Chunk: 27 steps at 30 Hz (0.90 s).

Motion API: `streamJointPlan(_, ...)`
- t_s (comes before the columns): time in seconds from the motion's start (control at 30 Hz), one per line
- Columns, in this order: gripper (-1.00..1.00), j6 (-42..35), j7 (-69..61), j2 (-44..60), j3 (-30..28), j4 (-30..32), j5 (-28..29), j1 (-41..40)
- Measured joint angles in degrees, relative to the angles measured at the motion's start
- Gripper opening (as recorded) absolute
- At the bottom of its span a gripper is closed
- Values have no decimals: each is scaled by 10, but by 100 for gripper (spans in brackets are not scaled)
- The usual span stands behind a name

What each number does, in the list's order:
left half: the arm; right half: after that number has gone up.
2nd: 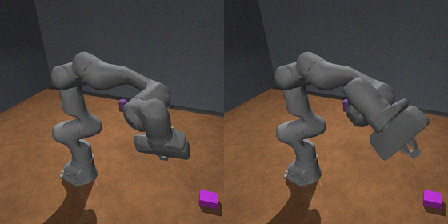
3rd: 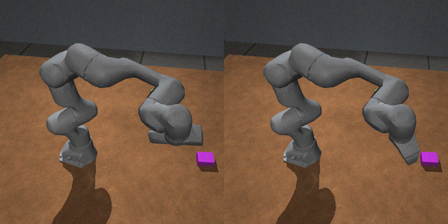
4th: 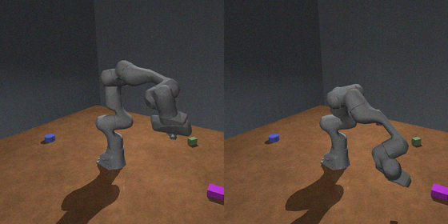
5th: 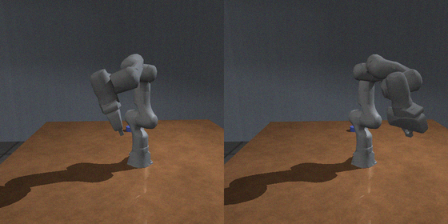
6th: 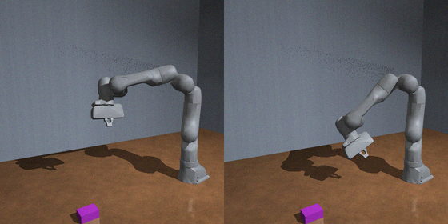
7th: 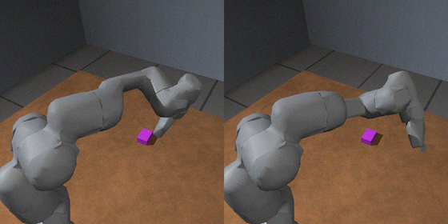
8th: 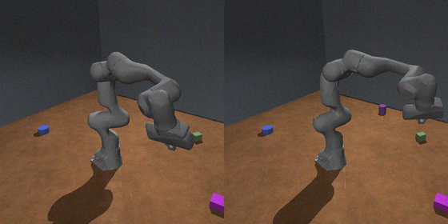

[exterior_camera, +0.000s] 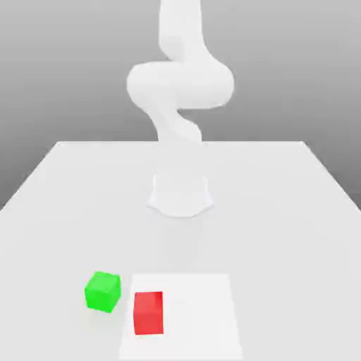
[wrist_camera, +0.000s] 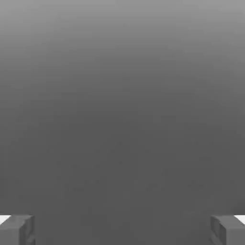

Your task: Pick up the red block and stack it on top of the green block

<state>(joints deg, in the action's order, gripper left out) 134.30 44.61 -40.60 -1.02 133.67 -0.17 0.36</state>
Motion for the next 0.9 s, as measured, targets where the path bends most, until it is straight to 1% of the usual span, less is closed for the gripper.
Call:
streamJointPlan(0.37, 0, 112, -59, 232, -38, 84, -14, 7)
streamJointPlan(0.7, 0, 211, -107, 440, -56, 158, -20, -4)
streamJointPlan(0.77, 0, 238, -115, 481, -54, 164, -24, -7)
streamJointPlan(0.9, 0, 306, -133, 564, -37, 155, -46, -20)
